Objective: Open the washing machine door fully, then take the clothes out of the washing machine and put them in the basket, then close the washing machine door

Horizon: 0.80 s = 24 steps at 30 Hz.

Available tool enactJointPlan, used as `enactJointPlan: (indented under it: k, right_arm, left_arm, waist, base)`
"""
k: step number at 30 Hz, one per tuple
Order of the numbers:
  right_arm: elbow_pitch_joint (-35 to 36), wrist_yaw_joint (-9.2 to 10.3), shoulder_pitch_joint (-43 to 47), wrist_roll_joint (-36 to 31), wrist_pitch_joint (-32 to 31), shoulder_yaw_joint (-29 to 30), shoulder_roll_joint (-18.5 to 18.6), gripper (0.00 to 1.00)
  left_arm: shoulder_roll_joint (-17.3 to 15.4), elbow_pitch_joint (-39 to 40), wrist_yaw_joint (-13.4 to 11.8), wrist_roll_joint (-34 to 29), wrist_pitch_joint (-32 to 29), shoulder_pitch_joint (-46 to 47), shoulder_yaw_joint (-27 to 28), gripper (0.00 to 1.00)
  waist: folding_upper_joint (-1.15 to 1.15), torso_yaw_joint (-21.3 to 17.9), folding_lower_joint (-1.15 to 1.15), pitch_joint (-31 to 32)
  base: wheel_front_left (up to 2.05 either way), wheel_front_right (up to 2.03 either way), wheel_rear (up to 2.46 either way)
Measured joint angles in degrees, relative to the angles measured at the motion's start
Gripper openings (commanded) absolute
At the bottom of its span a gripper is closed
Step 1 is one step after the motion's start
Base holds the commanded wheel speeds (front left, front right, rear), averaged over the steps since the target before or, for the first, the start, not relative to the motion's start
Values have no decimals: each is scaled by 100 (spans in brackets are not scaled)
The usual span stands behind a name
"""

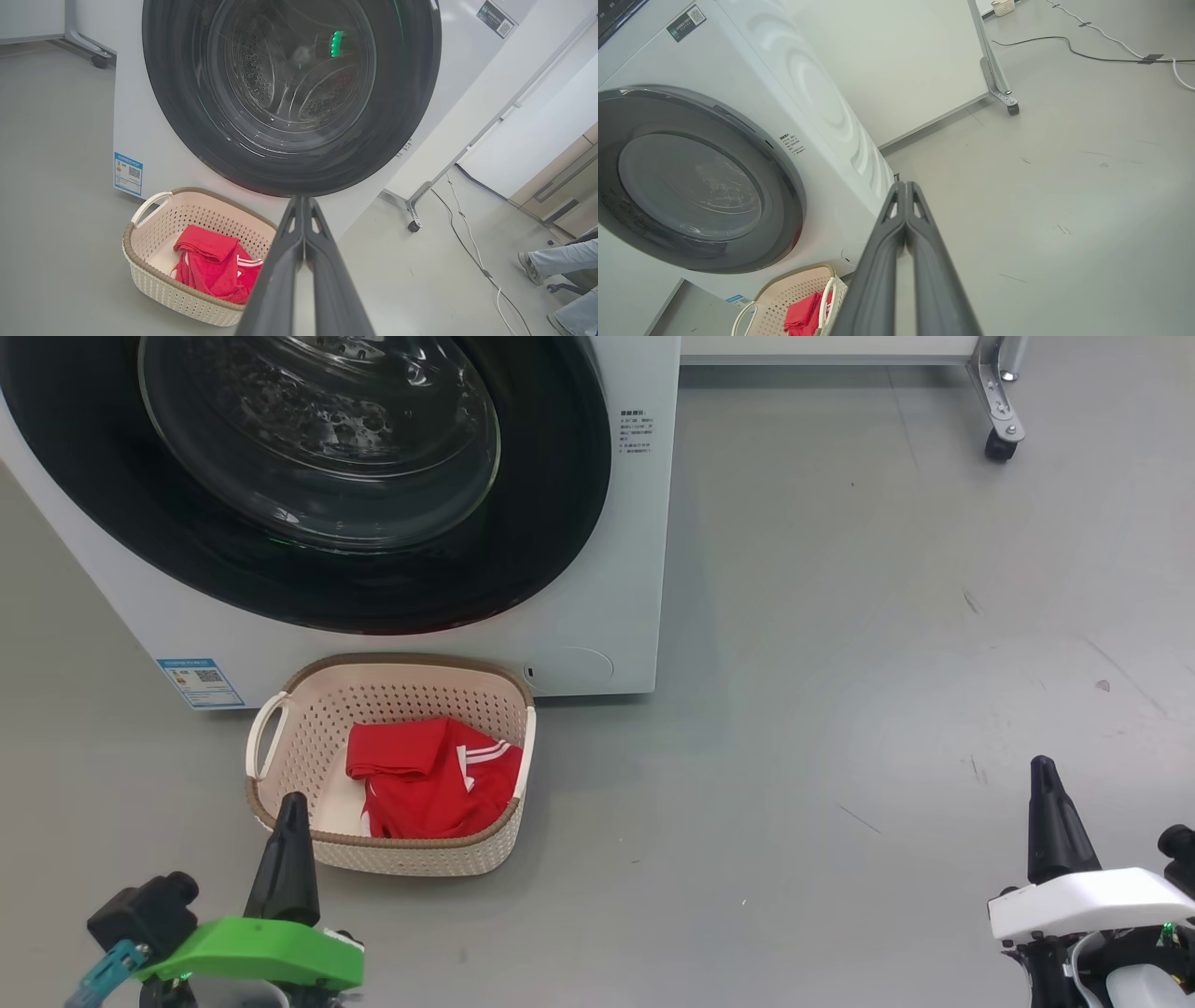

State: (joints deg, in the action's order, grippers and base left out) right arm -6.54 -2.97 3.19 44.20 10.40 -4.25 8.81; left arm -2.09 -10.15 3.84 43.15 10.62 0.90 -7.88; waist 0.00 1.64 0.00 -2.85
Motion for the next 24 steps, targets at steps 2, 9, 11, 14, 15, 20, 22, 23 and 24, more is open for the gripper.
enactJointPlan:
  k: [2,9,11,14,15,20,22,23,24]
  right_arm:
    - [-16,-21,-26,145,-47,25,-13,0]
    - [-100,-48,-42,580,-163,116,-51,0]
    - [-122,-49,-47,691,-216,142,-63,0]
    - [-151,-52,-62,891,-279,176,-81,0]
    - [-162,-68,-71,953,-288,186,-87,0]
    - [-222,-101,-129,1263,-388,242,-123,0]
    - [-243,-108,-163,1379,-414,266,-134,0]
    - [-252,-109,-166,1435,-442,280,-140,0]
    - [-268,-109,-166,1508,-465,297,-145,0]
  left_arm:
    - [-1,-9,1,162,-22,1,20,0]
    - [-11,-44,35,595,-174,1,80,0]
    - [-18,-51,49,715,-209,1,103,0]
    - [-32,-66,52,927,-257,2,151,0]
    - [-35,-70,54,978,-285,2,168,0]
    - [-54,-108,56,1310,-357,4,216,0]
    - [-58,-119,58,1426,-405,5,234,0]
    - [-59,-127,59,1517,-408,6,241,0]
    - [-62,-137,76,1596,-426,7,249,0]
  waist:
    - [0,-4,0,6]
    - [0,-19,0,30]
    - [0,-23,0,37]
    - [0,-29,0,46]
    - [0,-31,0,50]
    - [0,-42,0,67]
    - [0,-46,0,74]
    - [0,-48,0,77]
    - [0,-50,0,81]
  base:
    - [0,0,0]
    - [0,0,0]
    - [0,0,0]
    - [0,0,0]
    - [0,0,0]
    - [0,0,0]
    - [0,0,0]
    - [0,0,0]
    - [0,0,0]
